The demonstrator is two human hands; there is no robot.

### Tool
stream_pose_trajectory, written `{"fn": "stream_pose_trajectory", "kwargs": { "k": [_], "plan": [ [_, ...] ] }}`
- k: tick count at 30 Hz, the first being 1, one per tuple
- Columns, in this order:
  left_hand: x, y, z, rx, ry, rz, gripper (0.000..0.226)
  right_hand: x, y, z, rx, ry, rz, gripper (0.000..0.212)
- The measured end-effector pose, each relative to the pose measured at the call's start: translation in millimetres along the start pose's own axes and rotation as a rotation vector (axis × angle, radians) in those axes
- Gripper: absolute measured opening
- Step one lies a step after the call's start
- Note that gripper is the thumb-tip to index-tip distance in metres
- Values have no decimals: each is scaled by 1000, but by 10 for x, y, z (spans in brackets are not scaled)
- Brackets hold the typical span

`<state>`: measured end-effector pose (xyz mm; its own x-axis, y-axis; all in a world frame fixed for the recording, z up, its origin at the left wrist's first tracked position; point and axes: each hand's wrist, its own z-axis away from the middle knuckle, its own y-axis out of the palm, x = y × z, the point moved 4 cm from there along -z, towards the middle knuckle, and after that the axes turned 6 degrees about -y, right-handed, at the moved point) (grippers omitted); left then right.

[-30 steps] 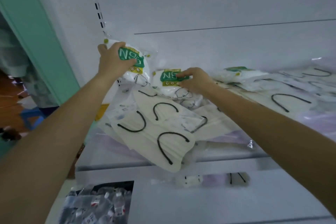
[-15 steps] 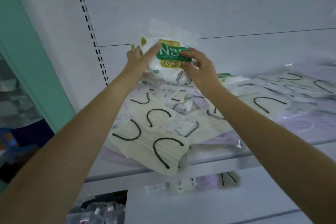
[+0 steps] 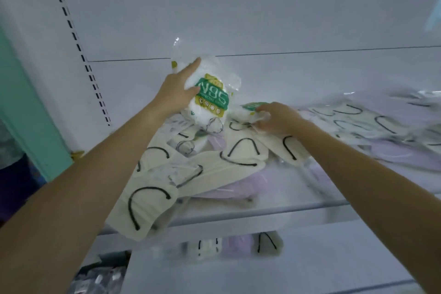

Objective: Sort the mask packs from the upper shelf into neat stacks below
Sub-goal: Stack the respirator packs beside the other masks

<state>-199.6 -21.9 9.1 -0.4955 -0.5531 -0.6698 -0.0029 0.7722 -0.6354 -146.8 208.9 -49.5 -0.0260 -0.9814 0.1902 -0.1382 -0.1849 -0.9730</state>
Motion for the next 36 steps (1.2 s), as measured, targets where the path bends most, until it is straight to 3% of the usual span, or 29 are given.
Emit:
{"fn": "stream_pose_trajectory", "kwargs": {
  "k": [2, 5, 8, 10, 12, 15, 20, 23, 25, 28, 30, 33, 36],
  "plan": [
    [-18, 74, 30, -8, -48, -77, 61, -28, -9, -23, -60, -12, -17, 40],
    [-24, 126, 64, 16, -179, -124, 62, -77, -17, -61, 2, -50, -78, 45],
    [-52, 140, 156, 8, -327, -149, 78, -97, -71, -137, 72, -35, -255, 58],
    [-94, 159, 221, -67, -334, -133, 88, -141, -163, -227, -41, 26, -303, 60],
    [-136, 161, 293, -177, -328, -68, 90, -129, -217, -296, -144, 40, -245, 54],
    [-80, 106, 358, -332, -355, 29, 90, 39, -115, -384, -32, -7, -156, 56],
    [101, 58, 407, -314, -374, 91, 71, 162, 44, -381, 51, 1, 48, 35],
    [122, 62, 420, -301, -379, 102, 63, 107, -8, -393, -55, 6, -103, 33],
    [139, 19, 415, -300, -407, 152, 62, 2, -148, -379, -274, 37, -365, 34],
    [149, -51, 413, -282, -452, 266, 62, -3, -464, -191, -642, -139, -791, 27],
    [111, -73, 405, -251, -474, 342, 55, 128, -568, -87, -674, -367, -976, 22],
    [15, -84, 407, -143, -525, 614, 33, 350, -515, 53, -606, -640, -822, 25],
    [14, -78, 424, 9, -527, 794, 60, 369, -485, 144, -594, -745, -626, 28]
  ]
}}
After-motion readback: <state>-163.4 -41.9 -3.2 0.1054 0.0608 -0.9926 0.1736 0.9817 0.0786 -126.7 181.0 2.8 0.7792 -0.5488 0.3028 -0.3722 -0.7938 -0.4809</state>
